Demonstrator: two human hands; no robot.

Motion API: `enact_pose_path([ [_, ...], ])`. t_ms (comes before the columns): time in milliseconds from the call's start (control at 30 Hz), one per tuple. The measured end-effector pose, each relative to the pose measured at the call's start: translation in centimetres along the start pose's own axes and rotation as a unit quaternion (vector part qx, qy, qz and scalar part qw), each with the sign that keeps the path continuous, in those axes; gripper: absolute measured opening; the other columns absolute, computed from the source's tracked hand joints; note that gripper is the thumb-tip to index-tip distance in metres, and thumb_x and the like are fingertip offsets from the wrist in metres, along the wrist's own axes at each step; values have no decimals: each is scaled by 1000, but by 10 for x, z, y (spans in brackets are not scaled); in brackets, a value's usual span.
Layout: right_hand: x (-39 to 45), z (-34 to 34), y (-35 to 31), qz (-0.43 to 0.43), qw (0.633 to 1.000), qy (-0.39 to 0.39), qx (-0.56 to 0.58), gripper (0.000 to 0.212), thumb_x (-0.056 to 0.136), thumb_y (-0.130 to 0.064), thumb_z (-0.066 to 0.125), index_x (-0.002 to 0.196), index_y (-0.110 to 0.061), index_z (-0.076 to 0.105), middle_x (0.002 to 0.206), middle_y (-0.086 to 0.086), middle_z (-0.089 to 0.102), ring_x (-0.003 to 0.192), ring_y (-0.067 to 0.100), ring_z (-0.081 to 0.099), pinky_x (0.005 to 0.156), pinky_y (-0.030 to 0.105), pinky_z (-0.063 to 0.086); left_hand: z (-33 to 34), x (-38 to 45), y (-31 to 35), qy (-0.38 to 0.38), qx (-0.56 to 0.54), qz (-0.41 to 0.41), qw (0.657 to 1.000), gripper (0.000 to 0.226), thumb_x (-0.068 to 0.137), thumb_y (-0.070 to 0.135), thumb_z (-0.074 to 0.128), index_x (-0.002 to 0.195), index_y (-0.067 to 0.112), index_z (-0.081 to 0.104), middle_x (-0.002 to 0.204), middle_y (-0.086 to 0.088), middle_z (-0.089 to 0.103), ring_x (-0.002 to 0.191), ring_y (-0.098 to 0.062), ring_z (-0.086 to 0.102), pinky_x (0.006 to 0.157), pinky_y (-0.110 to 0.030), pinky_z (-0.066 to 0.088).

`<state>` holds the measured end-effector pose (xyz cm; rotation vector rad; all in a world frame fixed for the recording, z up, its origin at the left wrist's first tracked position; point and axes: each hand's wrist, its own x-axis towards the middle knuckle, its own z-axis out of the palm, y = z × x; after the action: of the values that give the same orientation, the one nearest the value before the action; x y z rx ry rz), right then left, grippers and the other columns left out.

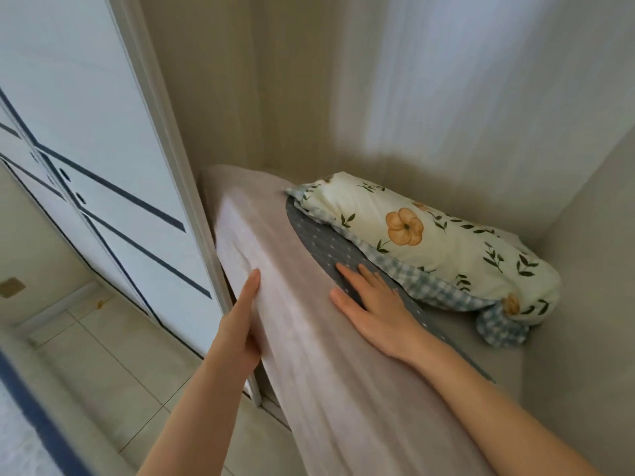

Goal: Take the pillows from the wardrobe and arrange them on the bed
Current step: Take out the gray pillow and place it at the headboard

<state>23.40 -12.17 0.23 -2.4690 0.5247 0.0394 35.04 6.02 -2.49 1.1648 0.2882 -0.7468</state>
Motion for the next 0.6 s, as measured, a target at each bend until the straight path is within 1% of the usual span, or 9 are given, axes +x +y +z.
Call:
enact_pose_path([
  [67,-11,2,0,-7,1000,12,18,78,81,-80,18,150,-44,15,162,-1,9,148,20,2,118,52,9,-4,-8,-7,-24,5,10,1000,91,48,67,86,123,21,64,115,-1,75,104,-22,72,95,-43,52],
  [167,-22,2,1,-22,998,30,52,70,88,-73,25,150,-41,19,162,-3,12,148,18,4,118,51,12,-6,-25,-19,-69,29,6,997,92,53,73,81,130,28,60,120,0,73,108,-22,70,101,-47,49],
  [267,-38,-5,2,-52,995,26,84,66,92,-66,29,151,-36,22,161,-4,18,147,13,8,119,45,13,-4,-47,-30,-72,32,16,997,98,53,74,80,138,36,50,128,3,68,115,-23,66,101,-49,49],
  [300,-39,-8,2,-58,992,29,108,65,93,-64,30,151,-34,24,160,-6,20,146,10,12,119,40,14,-3,-51,-30,-72,39,30,996,92,55,73,80,135,40,50,126,6,69,113,-21,68,97,-46,52],
  [367,-48,-14,3,-69,980,39,181,65,93,-61,35,150,-31,28,156,-10,28,139,2,24,112,25,18,4,-66,-31,-60,45,83,994,67,62,68,79,121,49,54,114,13,73,101,-14,72,78,-36,60],
  [433,-62,-20,7,-74,957,46,277,60,94,-58,37,148,-31,33,151,-16,34,132,-4,31,105,18,21,15,-83,-31,-43,50,144,987,51,67,61,79,111,52,55,107,15,74,93,-12,74,65,-31,61],
  [500,-79,-17,12,-101,931,37,349,46,99,-49,36,143,-35,40,141,-28,44,129,-10,38,101,9,27,26,-103,-31,-40,66,198,977,45,66,55,81,104,56,57,102,17,74,90,-11,74,62,-28,60],
  [533,-88,-13,16,-109,919,31,378,38,101,-43,35,137,-38,46,130,-36,51,123,-14,43,94,2,32,30,-113,-34,-38,78,221,971,46,65,53,83,102,59,57,101,21,73,89,-8,74,61,-26,60],
  [600,-105,-2,24,-89,894,5,438,28,102,-36,37,122,-42,55,110,-37,62,114,-10,52,80,2,42,33,-132,-47,-16,105,254,961,57,61,52,87,108,62,56,104,23,71,91,-6,73,65,-25,61],
])
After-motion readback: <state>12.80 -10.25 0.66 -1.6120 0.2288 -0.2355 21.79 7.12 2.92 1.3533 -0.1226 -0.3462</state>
